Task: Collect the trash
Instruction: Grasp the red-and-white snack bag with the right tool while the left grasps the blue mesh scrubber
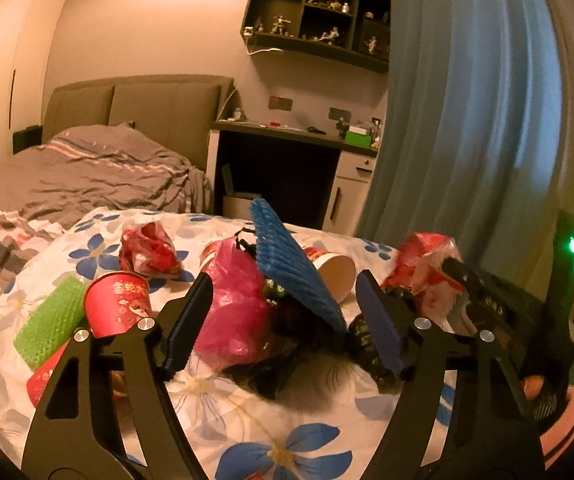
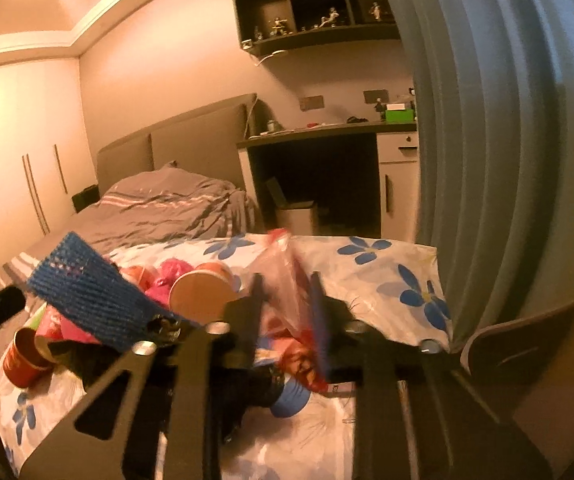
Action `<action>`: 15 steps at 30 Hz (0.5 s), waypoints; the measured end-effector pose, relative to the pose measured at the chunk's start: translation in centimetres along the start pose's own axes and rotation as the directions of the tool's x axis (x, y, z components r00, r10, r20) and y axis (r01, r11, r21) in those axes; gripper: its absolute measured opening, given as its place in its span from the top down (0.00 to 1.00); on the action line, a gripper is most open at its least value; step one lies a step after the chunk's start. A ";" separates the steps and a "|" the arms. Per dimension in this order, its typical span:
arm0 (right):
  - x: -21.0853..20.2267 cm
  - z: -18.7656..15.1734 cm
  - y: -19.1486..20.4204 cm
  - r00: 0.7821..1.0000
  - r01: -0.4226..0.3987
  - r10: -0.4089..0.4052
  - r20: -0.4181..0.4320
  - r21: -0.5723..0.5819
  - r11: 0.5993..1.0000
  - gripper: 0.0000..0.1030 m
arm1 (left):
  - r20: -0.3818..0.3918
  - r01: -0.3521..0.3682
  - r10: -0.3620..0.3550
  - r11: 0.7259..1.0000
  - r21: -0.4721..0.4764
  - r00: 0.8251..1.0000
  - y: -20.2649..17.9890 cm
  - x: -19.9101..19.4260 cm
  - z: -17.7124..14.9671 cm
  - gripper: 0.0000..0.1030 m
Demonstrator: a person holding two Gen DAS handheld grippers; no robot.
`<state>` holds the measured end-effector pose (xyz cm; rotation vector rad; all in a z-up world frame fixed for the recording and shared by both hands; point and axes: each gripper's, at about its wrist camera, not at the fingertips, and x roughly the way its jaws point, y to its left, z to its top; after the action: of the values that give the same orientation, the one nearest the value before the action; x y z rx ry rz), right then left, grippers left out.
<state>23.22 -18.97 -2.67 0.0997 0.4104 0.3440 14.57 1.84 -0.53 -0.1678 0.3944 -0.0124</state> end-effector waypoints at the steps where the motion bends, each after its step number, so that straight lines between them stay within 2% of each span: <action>1: -0.2 -0.2 0.1 1.000 -0.005 0.005 0.001 -0.005 1.000 0.89 | -0.005 0.005 -0.005 1.000 -0.006 1.000 0.1 0.2 0.1 0.32; 3: -0.5 -0.6 0.2 1.000 -0.012 0.012 0.004 -0.016 1.000 0.92 | -0.020 0.014 -0.015 1.000 -0.023 1.000 0.4 0.7 0.2 0.35; 7: -2.1 -1.2 0.2 0.999 -0.018 0.019 0.029 -0.019 1.000 0.93 | -0.052 0.035 -0.038 0.997 -0.062 0.998 1.0 2.0 0.6 0.52; 9: -3.0 -1.2 0.2 0.999 -0.021 0.021 0.043 -0.010 1.000 0.93 | -0.069 0.047 -0.052 0.996 -0.076 0.996 1.1 2.5 0.7 0.63; 11: -3.6 -1.2 0.2 0.998 -0.019 0.019 0.056 -0.010 1.000 0.93 | -0.082 0.064 -0.071 0.995 -0.080 0.994 1.1 3.1 0.7 0.80; 12: -3.9 -1.1 0.3 0.998 -0.014 0.015 0.063 -0.013 1.000 0.93 | -0.090 0.074 -0.082 0.994 -0.082 0.993 1.0 3.3 0.7 0.84; 13: -4.2 -1.2 0.3 0.998 -0.012 0.013 0.069 -0.012 1.000 0.93 | -0.094 0.081 -0.089 0.993 -0.085 0.992 1.0 3.4 0.8 0.92; 15: -4.9 -1.2 0.2 0.997 -0.005 0.005 0.081 -0.004 1.000 0.93 | -0.086 0.101 -0.108 0.991 -0.086 0.990 0.8 3.3 0.7 0.94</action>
<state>18.49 -20.41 -1.90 0.1107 0.3293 0.3447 17.84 2.57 -1.25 -0.2691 0.4770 -0.1076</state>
